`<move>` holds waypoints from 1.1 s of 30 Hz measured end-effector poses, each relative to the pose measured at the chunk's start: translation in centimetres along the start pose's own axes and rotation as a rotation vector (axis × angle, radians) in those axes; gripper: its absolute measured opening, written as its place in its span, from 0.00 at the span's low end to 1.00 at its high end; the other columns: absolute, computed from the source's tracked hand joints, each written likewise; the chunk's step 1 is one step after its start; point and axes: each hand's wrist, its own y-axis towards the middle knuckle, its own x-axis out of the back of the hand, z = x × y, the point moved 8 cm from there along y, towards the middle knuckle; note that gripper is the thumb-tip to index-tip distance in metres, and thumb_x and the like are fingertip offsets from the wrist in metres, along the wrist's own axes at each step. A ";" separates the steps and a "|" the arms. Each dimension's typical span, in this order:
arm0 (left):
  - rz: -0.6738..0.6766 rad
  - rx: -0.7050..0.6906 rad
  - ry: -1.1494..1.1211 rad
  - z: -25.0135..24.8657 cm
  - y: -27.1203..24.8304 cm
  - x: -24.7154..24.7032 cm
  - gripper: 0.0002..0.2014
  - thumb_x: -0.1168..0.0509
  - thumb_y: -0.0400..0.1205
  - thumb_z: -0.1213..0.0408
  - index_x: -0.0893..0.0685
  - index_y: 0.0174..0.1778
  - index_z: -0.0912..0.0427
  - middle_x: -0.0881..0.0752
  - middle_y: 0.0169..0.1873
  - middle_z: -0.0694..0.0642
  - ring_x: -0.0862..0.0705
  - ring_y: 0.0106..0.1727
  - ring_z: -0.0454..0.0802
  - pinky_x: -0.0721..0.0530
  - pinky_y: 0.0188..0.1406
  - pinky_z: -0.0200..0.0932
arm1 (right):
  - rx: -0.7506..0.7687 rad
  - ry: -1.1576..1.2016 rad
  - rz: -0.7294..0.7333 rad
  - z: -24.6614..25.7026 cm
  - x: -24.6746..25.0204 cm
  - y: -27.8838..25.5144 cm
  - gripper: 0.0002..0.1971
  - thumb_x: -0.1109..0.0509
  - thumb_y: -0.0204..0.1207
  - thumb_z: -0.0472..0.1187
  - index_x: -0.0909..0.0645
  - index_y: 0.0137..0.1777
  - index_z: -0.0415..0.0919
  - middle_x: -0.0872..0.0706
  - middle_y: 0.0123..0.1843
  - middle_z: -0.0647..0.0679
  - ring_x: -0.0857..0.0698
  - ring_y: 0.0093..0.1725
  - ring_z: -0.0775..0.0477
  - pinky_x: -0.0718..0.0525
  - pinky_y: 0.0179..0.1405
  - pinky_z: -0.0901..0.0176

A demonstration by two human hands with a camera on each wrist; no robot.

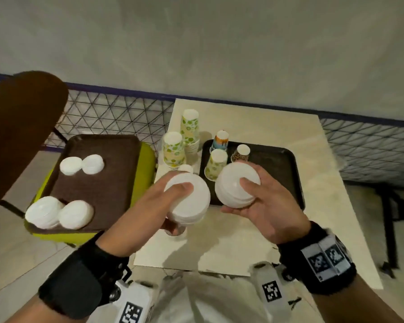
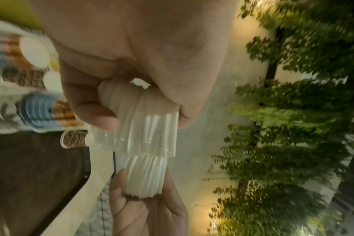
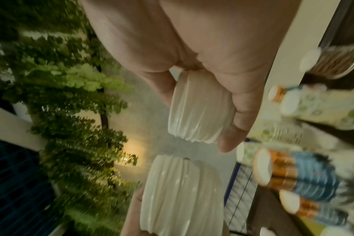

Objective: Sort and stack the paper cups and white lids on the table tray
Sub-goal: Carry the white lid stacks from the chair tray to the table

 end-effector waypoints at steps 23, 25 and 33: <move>0.056 0.215 0.073 10.2 20.6 -34.9 0.07 0.34 0.88 0.49 0.17 0.61 0.34 0.16 0.64 0.53 0.16 0.63 0.58 0.13 0.38 0.45 | -0.028 0.065 -0.637 4.8 44.7 -3.9 0.21 0.27 0.79 0.35 0.21 0.70 0.52 0.22 0.73 0.43 0.20 0.69 0.35 0.14 0.57 0.36; 0.045 0.269 0.035 12.1 22.3 -37.1 0.10 0.34 0.88 0.49 0.19 0.65 0.36 0.18 0.65 0.52 0.17 0.63 0.57 0.12 0.43 0.47 | -0.072 0.099 -0.674 3.8 47.4 -2.6 0.23 0.27 0.79 0.33 0.22 0.71 0.50 0.22 0.73 0.43 0.21 0.69 0.34 0.14 0.58 0.36; -0.022 0.447 -0.093 17.5 29.9 -41.9 0.20 0.30 0.84 0.46 0.24 0.71 0.34 0.22 0.67 0.49 0.21 0.67 0.59 0.12 0.63 0.59 | -0.216 0.024 -0.722 0.1 53.0 1.8 0.21 0.25 0.77 0.34 0.21 0.68 0.47 0.19 0.69 0.41 0.17 0.61 0.36 0.13 0.55 0.38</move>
